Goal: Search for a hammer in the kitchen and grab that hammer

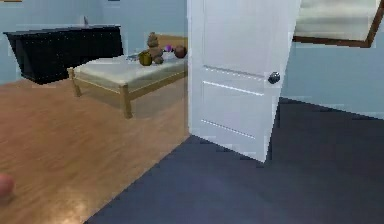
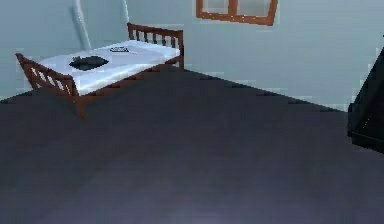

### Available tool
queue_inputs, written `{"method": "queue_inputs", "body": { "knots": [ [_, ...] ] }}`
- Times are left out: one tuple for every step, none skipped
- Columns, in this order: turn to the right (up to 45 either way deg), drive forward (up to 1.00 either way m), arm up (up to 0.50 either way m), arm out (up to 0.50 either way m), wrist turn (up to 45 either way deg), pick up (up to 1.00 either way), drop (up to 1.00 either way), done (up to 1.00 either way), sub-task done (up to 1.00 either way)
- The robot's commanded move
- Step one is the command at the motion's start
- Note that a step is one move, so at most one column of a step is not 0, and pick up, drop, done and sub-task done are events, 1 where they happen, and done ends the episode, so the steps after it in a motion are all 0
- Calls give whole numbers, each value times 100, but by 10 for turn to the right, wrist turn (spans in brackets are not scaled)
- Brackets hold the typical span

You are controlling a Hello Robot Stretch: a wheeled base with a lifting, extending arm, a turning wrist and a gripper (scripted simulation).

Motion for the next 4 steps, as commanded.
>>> {"method": "queue_inputs", "body": {
  "knots": [
    [450,0,0,0,0,0,0,0,0],
    [450,0,0,0,0,0,0,0,0],
    [330,0,0,0,0,0,0,0,0],
    [0,15,0,0,0,0,0,0,0]
  ]
}}
